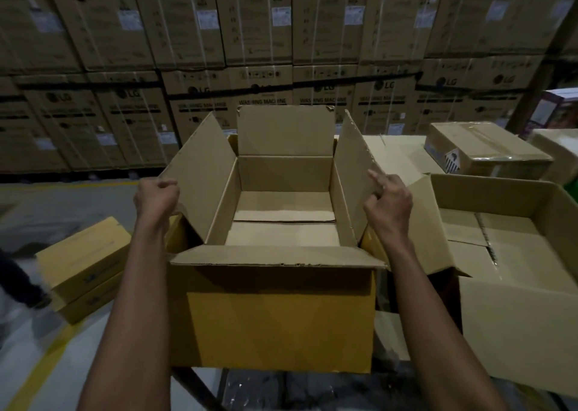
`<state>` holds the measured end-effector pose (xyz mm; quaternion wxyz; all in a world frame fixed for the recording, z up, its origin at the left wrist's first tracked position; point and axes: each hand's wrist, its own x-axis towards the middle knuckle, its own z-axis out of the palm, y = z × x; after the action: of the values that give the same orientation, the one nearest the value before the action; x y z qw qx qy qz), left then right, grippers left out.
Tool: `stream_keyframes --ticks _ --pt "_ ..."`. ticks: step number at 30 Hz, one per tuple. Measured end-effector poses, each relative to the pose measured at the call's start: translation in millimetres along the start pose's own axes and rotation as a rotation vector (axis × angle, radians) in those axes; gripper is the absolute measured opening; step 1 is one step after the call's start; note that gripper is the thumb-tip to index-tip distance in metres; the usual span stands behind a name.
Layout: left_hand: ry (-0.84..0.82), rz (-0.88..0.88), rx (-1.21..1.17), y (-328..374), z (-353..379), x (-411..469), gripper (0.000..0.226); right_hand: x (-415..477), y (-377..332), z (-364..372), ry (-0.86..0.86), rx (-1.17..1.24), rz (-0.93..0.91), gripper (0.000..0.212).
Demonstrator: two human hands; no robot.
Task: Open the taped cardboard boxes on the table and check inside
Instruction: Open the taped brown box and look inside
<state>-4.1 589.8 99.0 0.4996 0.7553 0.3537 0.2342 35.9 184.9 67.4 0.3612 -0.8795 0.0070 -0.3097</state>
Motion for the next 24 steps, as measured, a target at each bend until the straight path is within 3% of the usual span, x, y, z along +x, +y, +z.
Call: stream_keyframes --ticks 6,9,12,16,20,24 --pt "-0.091 0.004 0.016 -19.7 -9.9 -18.8 0.02 -9.8 9.7 10.3 -0.048 -0.021 -0.008 0.058" --pt "-0.132 0.027 0.042 -11.6 -8.5 -27.1 0.037 -10.3 5.1 9.2 -0.072 -0.037 -0.031 0.052" --pt "-0.102 0.093 0.142 -3.1 -5.7 -30.5 0.059 -7.7 3.1 5.6 -0.079 -0.048 -0.088 0.047" --pt "-0.018 0.173 0.326 19.3 -1.2 -58.3 0.059 -2.7 5.2 -2.9 -0.08 -0.006 -0.104 0.044" --pt "0.034 0.262 0.305 29.7 9.1 -80.1 0.064 -1.2 2.4 -12.1 -0.045 0.02 -0.116 0.042" --pt "-0.085 0.377 0.202 37.4 31.7 -105.2 0.06 -1.2 2.6 -21.8 -0.028 0.049 -0.099 0.04"
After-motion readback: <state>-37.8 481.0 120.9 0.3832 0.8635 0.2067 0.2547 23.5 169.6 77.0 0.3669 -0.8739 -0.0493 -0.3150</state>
